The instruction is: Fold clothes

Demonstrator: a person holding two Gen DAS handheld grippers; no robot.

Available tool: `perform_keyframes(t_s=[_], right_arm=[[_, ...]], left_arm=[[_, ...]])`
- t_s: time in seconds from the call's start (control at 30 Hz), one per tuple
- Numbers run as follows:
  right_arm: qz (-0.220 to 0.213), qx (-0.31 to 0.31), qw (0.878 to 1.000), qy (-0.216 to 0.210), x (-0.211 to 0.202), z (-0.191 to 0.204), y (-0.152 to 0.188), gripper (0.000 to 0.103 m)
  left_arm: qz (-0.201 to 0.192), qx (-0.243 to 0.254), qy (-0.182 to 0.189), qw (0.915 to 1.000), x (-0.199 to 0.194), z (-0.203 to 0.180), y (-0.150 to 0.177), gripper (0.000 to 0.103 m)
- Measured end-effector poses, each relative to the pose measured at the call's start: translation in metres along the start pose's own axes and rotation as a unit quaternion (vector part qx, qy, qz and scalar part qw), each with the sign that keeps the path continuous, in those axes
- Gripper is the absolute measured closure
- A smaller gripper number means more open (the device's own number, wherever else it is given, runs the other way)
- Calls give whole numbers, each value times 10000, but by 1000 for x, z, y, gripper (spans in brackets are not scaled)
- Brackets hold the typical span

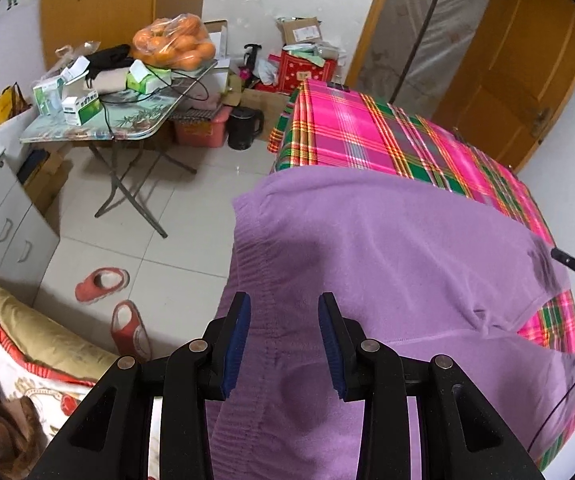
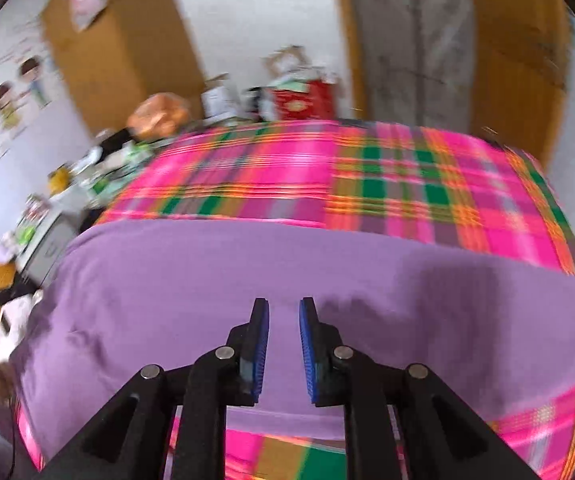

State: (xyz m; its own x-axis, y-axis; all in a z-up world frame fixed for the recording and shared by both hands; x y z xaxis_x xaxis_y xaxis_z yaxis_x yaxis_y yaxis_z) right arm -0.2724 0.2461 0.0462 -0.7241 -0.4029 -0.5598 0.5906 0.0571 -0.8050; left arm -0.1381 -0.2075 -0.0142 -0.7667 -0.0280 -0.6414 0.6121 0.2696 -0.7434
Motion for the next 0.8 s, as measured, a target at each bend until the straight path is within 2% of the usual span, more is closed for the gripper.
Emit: perform_keyframes(t_s=[0.13, 0.4, 0.63, 0.8], right_arm=[[121, -367, 9985, -380, 10, 56, 9, 79], [382, -1096, 9911, -649, 62, 106, 10, 65], [319, -1457, 9868, -624, 75, 95, -11, 62], [370, -1466, 9861, -681, 103, 84, -23, 60]], left_arm=[[30, 49, 116, 9999, 5, -3, 0, 65], [-103, 14, 303, 9995, 31, 11, -25, 65], [8, 38, 555, 9985, 78, 27, -50, 64], [-16, 371, 664, 9971, 105, 26, -61, 64]])
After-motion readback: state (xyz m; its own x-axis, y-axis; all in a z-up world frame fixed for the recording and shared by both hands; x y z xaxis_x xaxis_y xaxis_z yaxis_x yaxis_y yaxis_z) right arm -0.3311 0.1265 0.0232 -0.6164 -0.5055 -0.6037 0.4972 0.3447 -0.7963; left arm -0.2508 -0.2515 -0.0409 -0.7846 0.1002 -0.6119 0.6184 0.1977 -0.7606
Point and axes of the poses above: each gripper's, at about its wrist camera, not at the fingertips, and x roughly the way its jaws point, z to its left, y to its underside, the point moved 8 cm from there along x, roughly the way its jaws point, and after that the axes turned 15 degrees about -z, right-handed, at the moved point
